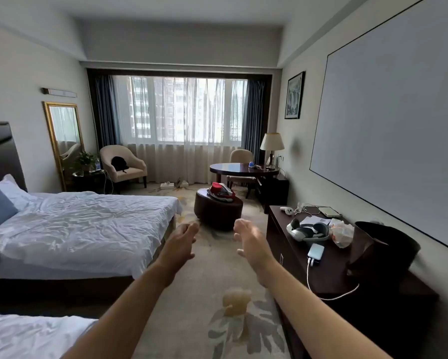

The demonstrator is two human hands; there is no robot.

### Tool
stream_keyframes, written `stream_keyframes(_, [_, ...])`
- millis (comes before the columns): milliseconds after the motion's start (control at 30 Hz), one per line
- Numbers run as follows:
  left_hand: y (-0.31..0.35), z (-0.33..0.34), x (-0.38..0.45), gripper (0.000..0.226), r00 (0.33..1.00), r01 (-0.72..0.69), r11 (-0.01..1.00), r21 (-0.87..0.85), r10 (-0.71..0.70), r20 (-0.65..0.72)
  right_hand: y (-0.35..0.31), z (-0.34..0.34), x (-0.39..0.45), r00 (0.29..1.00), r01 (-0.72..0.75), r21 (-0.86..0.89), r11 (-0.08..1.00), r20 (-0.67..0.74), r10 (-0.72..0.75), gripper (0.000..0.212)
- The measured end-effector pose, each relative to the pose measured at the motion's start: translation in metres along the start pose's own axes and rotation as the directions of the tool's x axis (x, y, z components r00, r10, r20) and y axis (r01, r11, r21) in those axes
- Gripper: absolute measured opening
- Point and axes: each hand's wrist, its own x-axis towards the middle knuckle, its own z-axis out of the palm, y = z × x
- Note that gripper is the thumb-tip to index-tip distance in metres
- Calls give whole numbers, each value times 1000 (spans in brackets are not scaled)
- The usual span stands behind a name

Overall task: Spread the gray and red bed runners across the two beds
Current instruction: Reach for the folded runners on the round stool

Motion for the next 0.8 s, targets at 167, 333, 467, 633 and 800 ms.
stream_keyframes(167, [18,4,2,36,998,-64,996,68,63,21,-14,-4,10,1000,22,63,998,2,-22,47])
stream_keyframes(333, [12,2,-6,44,951,-299,750,589,282,124,-9,-11,15,992,125,-175,977,16,-124,54])
stream_keyframes(467, [6,-21,-8,66,905,-360,221,907,319,281,1,-29,16,924,348,-831,434,226,-308,73])
stream_keyframes(633, [9,-41,0,65,898,-340,39,940,312,312,5,-31,22,908,374,-891,258,294,-299,76])
stream_keyframes(800, [12,-52,14,66,893,-351,50,935,318,318,1,-20,37,918,344,-885,313,248,-309,71])
